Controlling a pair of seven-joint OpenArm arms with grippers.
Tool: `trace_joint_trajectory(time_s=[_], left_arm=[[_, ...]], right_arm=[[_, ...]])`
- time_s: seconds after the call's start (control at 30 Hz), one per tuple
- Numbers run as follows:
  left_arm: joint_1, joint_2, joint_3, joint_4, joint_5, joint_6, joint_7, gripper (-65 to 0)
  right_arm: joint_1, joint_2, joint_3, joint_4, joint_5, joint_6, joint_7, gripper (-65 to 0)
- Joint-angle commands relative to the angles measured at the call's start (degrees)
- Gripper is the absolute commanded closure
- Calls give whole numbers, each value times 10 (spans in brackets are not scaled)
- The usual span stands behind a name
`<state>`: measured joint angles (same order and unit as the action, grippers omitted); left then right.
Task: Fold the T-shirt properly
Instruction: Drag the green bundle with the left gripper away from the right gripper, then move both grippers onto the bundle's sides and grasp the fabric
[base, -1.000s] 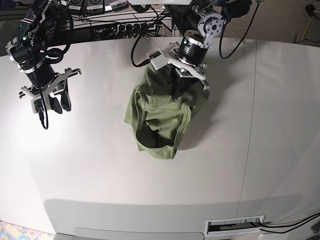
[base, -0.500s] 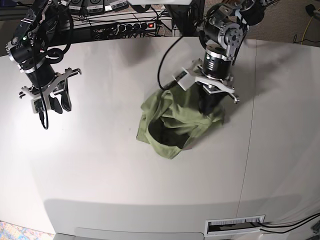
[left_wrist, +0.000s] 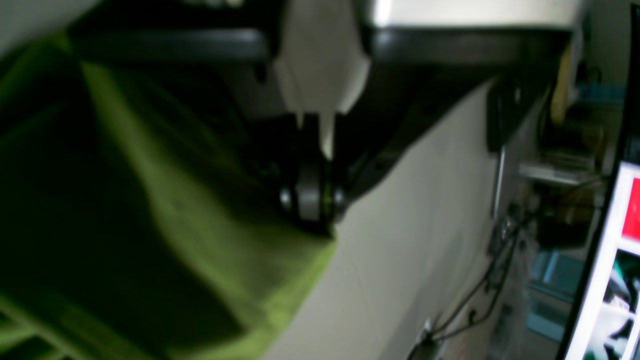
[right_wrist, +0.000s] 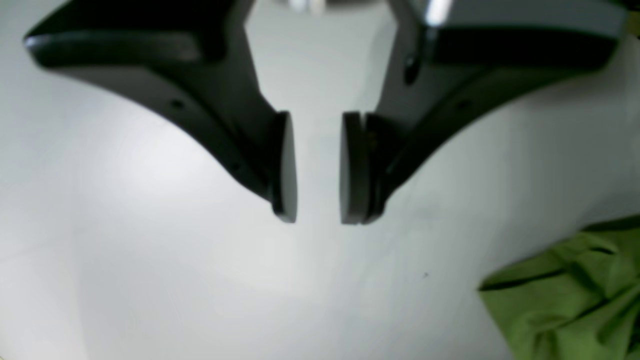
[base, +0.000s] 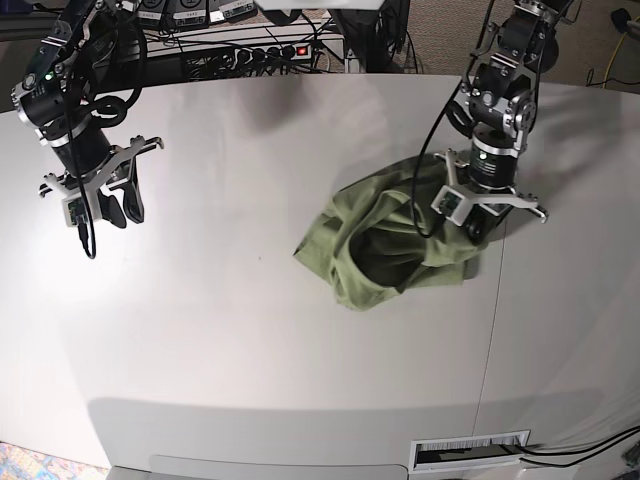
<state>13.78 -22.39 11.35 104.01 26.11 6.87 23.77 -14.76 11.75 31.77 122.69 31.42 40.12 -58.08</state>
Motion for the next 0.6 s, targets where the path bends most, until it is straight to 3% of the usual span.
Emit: trace_joint_trajectory(time_s=[0.0, 0.27, 0.4, 0.43, 0.5, 0.57], left_arm=[[-3, -3, -11, -8, 5, 10, -19, 0], [-8, -3, -33, -95, -9, 10, -22, 0], [-8, -3, -33, -96, -17, 10, 14, 0], [-8, -3, -33, -96, -17, 11, 22, -28], [-8, -3, -33, -96, -7, 21, 43, -191], [-8, -3, -33, -96, 25, 77, 66, -274]], right_arm=[[3, 8, 2, 9, 7, -1, 13, -159], [3, 8, 2, 10, 11, -1, 13, -159], [3, 8, 2, 10, 22, -1, 13, -159], [3, 8, 2, 10, 22, -1, 13, -159], [3, 8, 2, 10, 22, -1, 13, -159], [3, 8, 2, 10, 22, -1, 13, -159]])
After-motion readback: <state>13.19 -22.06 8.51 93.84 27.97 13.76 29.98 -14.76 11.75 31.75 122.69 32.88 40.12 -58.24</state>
